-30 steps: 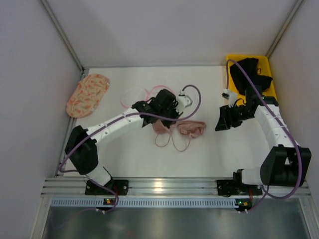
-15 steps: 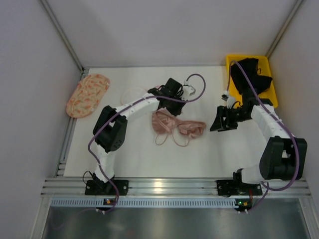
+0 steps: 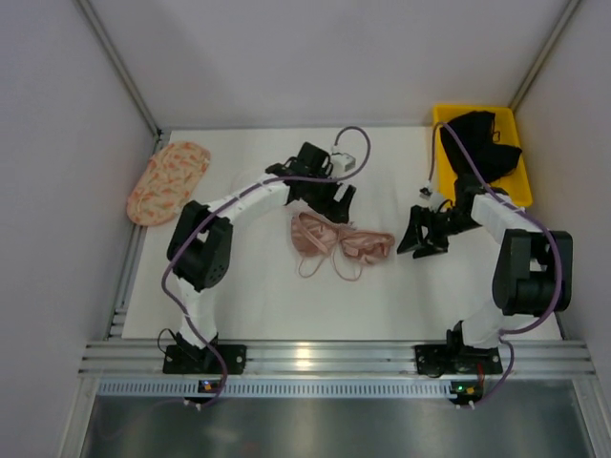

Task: Place the bra in the laundry bag and zip it closed

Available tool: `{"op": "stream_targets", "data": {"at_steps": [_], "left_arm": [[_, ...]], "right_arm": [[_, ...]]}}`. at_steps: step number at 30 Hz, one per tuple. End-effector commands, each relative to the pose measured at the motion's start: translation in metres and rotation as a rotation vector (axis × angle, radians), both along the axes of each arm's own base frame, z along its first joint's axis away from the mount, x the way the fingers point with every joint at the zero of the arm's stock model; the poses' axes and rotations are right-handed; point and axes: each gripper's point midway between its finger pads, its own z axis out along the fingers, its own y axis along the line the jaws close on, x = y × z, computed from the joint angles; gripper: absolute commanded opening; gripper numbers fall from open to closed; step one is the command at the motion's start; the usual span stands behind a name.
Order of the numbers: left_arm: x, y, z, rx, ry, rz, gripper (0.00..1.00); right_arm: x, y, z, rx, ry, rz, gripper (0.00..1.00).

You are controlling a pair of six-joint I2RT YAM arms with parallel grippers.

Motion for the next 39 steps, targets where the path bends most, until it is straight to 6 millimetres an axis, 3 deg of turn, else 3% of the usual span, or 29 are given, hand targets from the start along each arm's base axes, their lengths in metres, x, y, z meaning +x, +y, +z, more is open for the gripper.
{"op": "stream_targets", "data": {"at_steps": [1, 2, 3, 5, 6, 9, 12, 16, 21, 29, 30, 36, 39], "left_arm": [[-0.001, 0.049, 0.094, -0.257, 0.008, 0.090, 0.97], [-0.009, 0.065, 0.085, -0.260, 0.047, 0.110, 0.98], [-0.009, 0.090, 0.102, -0.292, 0.022, 0.149, 0.98], [-0.016, 0.112, 0.107, -0.330, 0.017, 0.179, 0.98], [-0.024, 0.138, 0.100, -0.333, 0.028, 0.257, 0.98], [-0.032, 0.183, 0.089, -0.322, 0.001, 0.410, 0.98], [-0.043, 0.197, 0.078, -0.358, 0.013, 0.388, 0.98], [-0.059, 0.184, 0.047, -0.421, 0.183, 0.369, 0.91], [-0.042, 0.174, 0.018, -0.448, 0.261, 0.444, 0.82], [-0.025, 0.138, -0.005, -0.501, 0.311, 0.430, 0.68], [-0.025, 0.132, -0.011, -0.501, 0.340, 0.437, 0.67], [-0.018, 0.125, -0.029, -0.493, 0.371, 0.493, 0.52], [-0.018, 0.124, -0.030, -0.494, 0.372, 0.493, 0.46]], "right_arm": [[0.030, 0.001, 0.009, 0.040, -0.087, -0.047, 0.72], [0.032, 0.002, 0.007, 0.043, -0.097, -0.059, 0.72], [0.035, 0.003, 0.007, 0.047, -0.110, -0.073, 0.73], [0.046, 0.005, 0.007, 0.068, -0.137, -0.109, 0.74], [0.047, 0.007, 0.006, 0.077, -0.129, -0.123, 0.74], [0.053, 0.007, 0.000, 0.082, -0.140, -0.142, 0.75], [0.053, 0.006, -0.005, 0.072, -0.164, -0.155, 0.77], [0.045, 0.011, -0.016, 0.107, -0.097, -0.155, 0.79], [0.042, 0.020, -0.017, 0.151, -0.077, -0.144, 0.80], [0.042, 0.035, -0.028, 0.175, -0.054, -0.107, 0.76], [0.037, 0.047, -0.029, 0.177, -0.049, -0.067, 0.76], [0.039, 0.057, -0.035, 0.172, -0.027, -0.031, 0.73], [0.039, 0.060, -0.040, 0.162, -0.020, -0.019, 0.64]]}}
